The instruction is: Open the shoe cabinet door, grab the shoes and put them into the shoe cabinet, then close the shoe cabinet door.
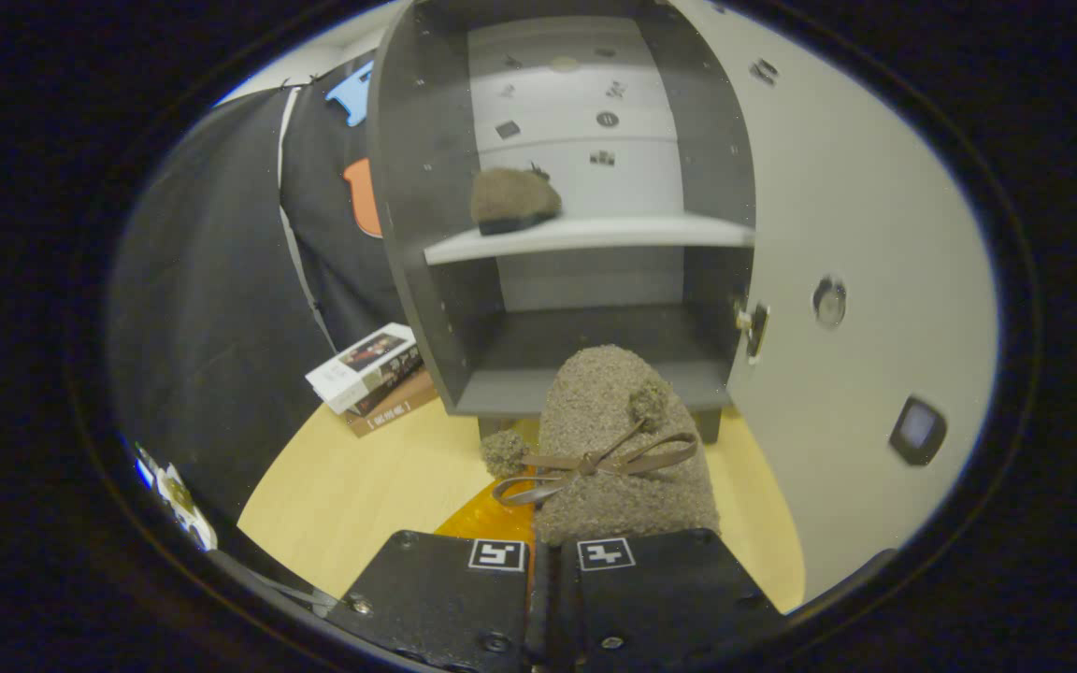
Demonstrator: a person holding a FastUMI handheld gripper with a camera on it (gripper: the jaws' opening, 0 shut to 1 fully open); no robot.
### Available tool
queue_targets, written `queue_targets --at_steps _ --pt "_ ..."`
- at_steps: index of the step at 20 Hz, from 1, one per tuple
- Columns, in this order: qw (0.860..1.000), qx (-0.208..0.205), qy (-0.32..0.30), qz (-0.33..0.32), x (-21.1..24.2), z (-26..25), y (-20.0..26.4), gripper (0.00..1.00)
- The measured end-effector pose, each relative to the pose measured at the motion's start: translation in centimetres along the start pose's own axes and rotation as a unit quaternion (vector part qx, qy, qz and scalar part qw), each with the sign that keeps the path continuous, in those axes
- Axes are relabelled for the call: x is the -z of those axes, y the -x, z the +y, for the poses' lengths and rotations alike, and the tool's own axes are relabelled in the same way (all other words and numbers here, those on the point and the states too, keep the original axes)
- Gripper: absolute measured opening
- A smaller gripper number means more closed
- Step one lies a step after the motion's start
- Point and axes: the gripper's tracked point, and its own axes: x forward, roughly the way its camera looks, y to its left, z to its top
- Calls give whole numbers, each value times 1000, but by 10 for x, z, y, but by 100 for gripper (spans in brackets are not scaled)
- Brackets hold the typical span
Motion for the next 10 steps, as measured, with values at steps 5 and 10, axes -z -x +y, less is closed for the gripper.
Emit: queue_targets --at_steps 5,10 --pt "996 17 22 -79 -98 13 28 8" --pt "990 28 48 -128 -183 23 22 8"
